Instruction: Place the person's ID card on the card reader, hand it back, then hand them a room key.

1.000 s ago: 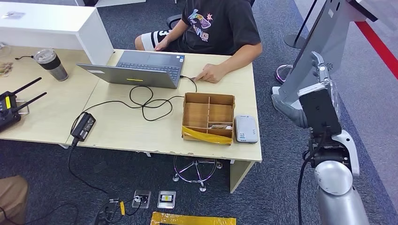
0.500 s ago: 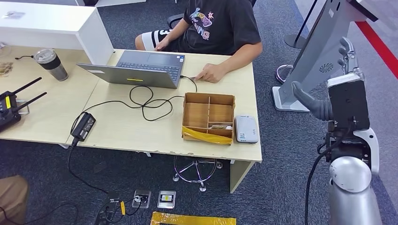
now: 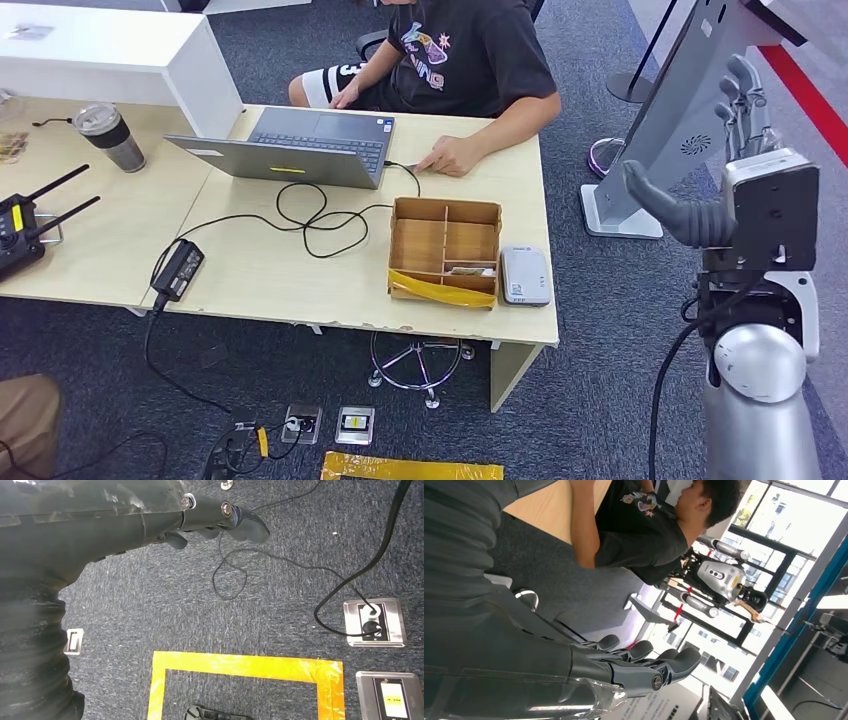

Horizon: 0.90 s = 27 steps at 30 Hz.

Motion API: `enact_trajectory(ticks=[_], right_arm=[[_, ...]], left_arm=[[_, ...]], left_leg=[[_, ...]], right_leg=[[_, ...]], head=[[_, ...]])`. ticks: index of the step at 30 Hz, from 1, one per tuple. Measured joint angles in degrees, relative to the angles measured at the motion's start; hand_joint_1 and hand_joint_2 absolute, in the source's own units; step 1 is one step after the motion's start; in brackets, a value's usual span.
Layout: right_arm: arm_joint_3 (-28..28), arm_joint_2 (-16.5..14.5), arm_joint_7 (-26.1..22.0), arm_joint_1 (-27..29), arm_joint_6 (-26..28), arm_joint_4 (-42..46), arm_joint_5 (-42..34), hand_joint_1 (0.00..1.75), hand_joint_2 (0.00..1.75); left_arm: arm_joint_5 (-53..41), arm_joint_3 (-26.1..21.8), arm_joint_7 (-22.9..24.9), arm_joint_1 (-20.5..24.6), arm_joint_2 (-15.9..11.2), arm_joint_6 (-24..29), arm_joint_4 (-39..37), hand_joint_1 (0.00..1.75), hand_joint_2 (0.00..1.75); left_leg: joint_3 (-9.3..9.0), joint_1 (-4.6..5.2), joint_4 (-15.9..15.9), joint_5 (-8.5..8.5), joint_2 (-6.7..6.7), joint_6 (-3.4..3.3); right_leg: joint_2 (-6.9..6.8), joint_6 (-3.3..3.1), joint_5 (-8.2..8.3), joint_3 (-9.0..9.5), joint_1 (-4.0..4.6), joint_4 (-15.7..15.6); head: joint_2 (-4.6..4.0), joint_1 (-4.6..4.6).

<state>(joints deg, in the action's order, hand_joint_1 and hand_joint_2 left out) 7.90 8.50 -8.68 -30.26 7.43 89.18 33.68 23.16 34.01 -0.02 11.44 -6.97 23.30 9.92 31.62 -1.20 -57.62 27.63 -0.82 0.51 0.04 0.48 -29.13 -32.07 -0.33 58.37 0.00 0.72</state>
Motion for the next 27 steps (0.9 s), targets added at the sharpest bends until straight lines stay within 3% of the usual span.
enact_trajectory(ticks=[8, 27], right_arm=[[7.1, -2.2, -1.3, -2.0, -4.8, -0.1, 15.4, 0.0, 1.75], [17.0, -4.7, -4.6, -3.1, -7.5, -2.0, 19.2, 0.0, 1.75]], left_arm=[[-0.5, 0.0, 0.0, 0.9, 0.1, -0.1, 0.0, 0.0, 1.75], [-0.5, 0.0, 0.2, 1.1, 0.4, -0.1, 0.0, 0.0, 1.75]], left_leg=[[0.0, -0.03, 0.0, -0.01, -0.01, 0.01], [0.0, -0.02, 0.0, -0.02, -0.01, 0.02]], right_leg=[[-0.03, 0.0, 0.0, 0.0, 0.03, 0.0], [-0.03, -0.01, -0.01, -0.02, 0.02, 0.1]], head=[[0.0, -0.01], [0.0, 0.0]])
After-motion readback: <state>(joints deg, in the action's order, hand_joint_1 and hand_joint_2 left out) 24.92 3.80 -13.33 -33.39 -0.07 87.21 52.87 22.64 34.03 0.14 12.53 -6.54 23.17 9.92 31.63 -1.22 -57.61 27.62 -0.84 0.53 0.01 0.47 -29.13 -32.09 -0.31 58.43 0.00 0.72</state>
